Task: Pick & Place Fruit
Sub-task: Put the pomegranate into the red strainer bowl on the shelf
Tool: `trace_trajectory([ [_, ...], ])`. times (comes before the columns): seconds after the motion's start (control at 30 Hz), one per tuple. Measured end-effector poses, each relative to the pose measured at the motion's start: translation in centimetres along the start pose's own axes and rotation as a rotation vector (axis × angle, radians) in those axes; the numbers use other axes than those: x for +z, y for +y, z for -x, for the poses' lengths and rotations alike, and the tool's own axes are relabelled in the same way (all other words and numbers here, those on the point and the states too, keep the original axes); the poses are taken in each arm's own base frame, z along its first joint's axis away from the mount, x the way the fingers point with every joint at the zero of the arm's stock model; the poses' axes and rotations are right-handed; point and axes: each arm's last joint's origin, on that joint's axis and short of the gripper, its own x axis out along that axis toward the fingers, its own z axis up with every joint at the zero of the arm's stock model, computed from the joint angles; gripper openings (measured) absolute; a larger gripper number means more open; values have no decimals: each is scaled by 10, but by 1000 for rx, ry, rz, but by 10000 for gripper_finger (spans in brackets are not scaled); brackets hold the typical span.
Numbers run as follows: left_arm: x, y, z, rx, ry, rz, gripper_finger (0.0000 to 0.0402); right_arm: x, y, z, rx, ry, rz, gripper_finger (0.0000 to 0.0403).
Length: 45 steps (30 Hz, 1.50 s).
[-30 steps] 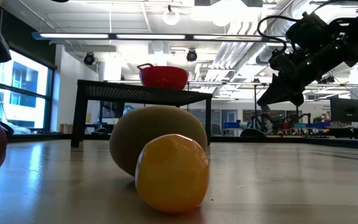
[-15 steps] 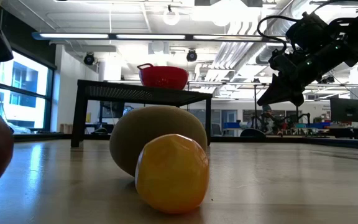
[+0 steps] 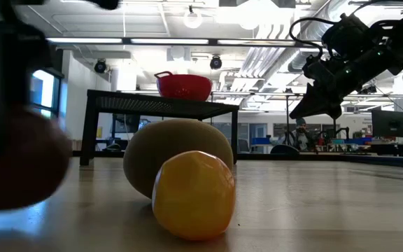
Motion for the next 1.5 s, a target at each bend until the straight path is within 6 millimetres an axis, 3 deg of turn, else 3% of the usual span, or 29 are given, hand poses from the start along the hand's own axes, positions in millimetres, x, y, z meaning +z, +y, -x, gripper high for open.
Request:
trace_trajectory([
  [0.2, 36, 11, 7, 57, 8, -40, 198, -1, 0, 0, -1, 8, 3, 2],
  [0.4, 86, 30, 27, 147, 25, -90, 198, -1, 0, 0, 0, 12, 43, 2],
  [0.77, 185, 83, 92, 258, -32, -172, 198, -1, 0, 0, 0, 13, 77, 2],
  [1.0, 242, 137, 151, 307, -153, -135, 198, -1, 0, 0, 0, 13, 95, 2],
  [1.1, 256, 166, 168, 322, -222, -101, 198, -1, 0, 0, 1, 12, 104, 3],
  [1.5, 306, 279, 187, 513, -356, 108, 198, 0, 0, 0, 1, 2, 134, 3],
])
